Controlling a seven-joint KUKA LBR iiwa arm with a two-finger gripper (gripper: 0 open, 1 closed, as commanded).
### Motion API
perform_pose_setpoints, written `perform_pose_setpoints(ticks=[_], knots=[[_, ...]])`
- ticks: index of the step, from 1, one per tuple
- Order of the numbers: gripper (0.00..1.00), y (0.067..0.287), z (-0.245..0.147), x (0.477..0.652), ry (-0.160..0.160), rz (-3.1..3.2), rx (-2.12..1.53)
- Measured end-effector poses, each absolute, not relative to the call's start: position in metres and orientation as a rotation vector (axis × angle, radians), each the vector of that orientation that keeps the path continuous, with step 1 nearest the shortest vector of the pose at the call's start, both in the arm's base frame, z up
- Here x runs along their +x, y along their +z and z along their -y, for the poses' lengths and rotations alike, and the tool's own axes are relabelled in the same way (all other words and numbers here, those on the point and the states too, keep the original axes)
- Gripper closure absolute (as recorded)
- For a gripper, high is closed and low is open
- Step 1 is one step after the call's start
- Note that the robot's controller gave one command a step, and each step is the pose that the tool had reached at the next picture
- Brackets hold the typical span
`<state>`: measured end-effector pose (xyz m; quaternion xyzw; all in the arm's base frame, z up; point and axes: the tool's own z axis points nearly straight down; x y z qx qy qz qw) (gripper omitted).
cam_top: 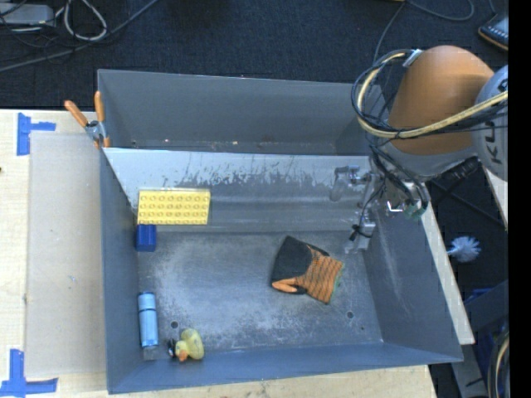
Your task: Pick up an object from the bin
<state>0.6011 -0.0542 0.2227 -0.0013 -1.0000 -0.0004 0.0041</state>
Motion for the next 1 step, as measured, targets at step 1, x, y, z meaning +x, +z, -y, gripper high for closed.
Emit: perform_pose_setpoints(ticks=[1], knots=[[0.0, 0.2276, 0.0539, 0.6025, 0.0, 3.141, -0.002]])
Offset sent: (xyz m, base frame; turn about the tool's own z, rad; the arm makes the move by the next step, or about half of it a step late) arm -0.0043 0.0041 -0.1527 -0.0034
